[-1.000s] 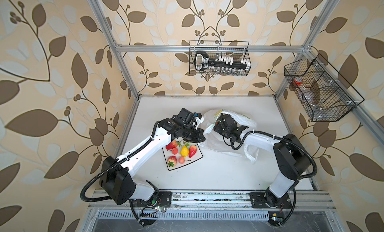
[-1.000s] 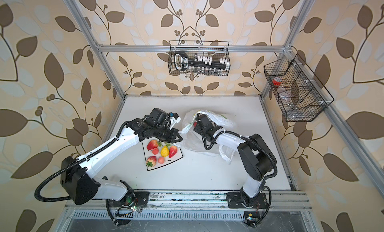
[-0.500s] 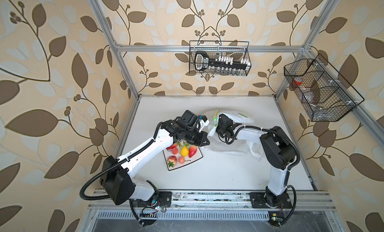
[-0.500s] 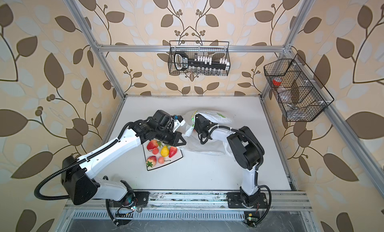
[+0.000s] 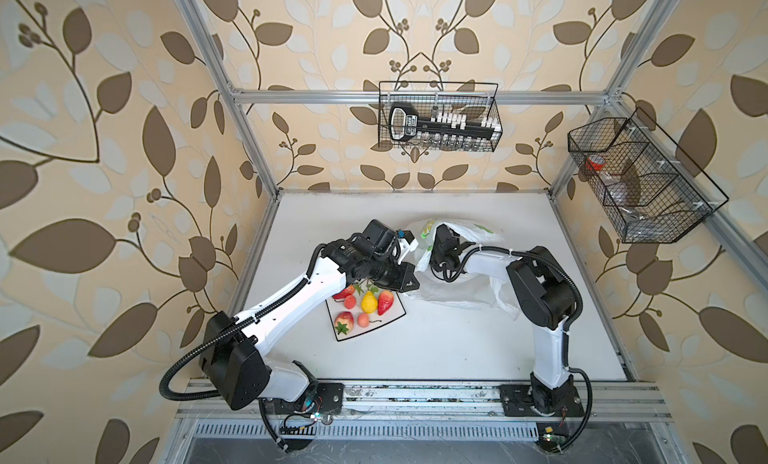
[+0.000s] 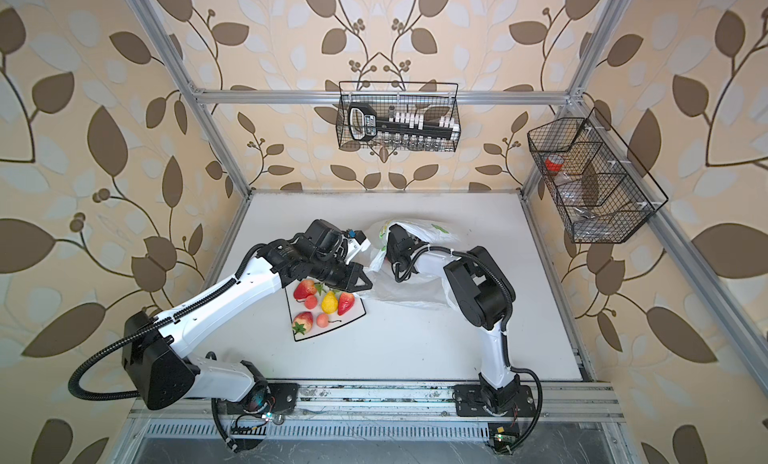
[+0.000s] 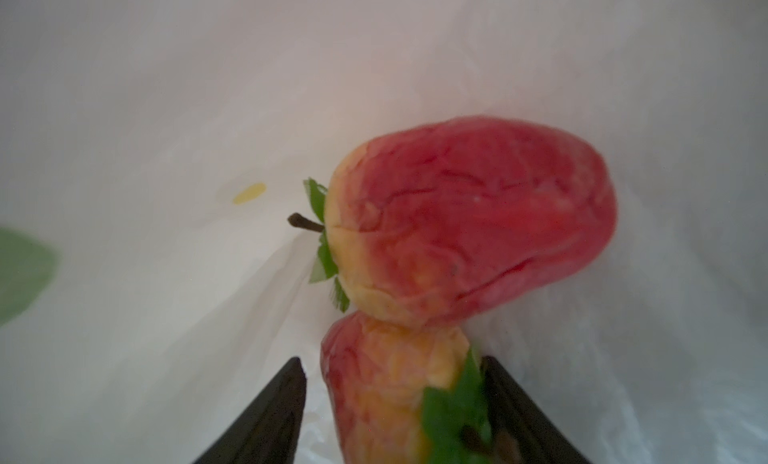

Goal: Take the fake fruits out of the plastic bag
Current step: 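Lower the right gripper and close it on a red strawberry, then lift the strawberry up out of the bag with the right gripper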

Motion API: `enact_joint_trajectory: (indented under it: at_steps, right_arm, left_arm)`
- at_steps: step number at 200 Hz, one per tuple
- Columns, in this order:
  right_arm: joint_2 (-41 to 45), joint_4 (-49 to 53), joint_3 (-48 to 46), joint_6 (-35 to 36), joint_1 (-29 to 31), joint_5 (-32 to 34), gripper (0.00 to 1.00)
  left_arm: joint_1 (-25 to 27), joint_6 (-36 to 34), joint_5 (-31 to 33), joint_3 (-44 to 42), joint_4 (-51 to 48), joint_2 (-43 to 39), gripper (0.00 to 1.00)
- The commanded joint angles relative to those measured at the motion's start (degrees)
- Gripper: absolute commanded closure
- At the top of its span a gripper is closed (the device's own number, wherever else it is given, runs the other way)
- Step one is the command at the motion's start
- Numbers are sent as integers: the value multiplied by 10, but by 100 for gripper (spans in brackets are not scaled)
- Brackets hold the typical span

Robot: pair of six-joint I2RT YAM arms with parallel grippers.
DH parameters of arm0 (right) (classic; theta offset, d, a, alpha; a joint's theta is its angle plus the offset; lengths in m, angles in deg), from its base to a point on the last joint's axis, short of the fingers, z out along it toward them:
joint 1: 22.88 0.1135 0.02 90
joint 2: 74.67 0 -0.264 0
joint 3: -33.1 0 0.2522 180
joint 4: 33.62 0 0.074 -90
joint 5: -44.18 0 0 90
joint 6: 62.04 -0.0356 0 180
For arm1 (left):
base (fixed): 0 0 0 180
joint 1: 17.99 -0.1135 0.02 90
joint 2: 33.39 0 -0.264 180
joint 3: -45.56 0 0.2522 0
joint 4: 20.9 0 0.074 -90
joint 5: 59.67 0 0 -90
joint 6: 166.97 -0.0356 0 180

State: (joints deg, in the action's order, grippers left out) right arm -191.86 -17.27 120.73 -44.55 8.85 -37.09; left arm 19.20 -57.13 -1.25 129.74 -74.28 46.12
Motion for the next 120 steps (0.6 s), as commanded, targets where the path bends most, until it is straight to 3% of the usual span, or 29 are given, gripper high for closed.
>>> enact_joint_trajectory:
  at_steps: [1,56,120]
  right_arm:
    - [-21,21,17,-23,-2,-5,38]
    - [-6,20,20,-5,-2,1,52]
    - [66,17,-6,42,-2,6,56]
  left_arm:
    - [6,-9,-15,18,-8,-6,100]
    - [5,-7,5,15,-16,-7,100]
    - [5,28,72,18,4,-11,100]
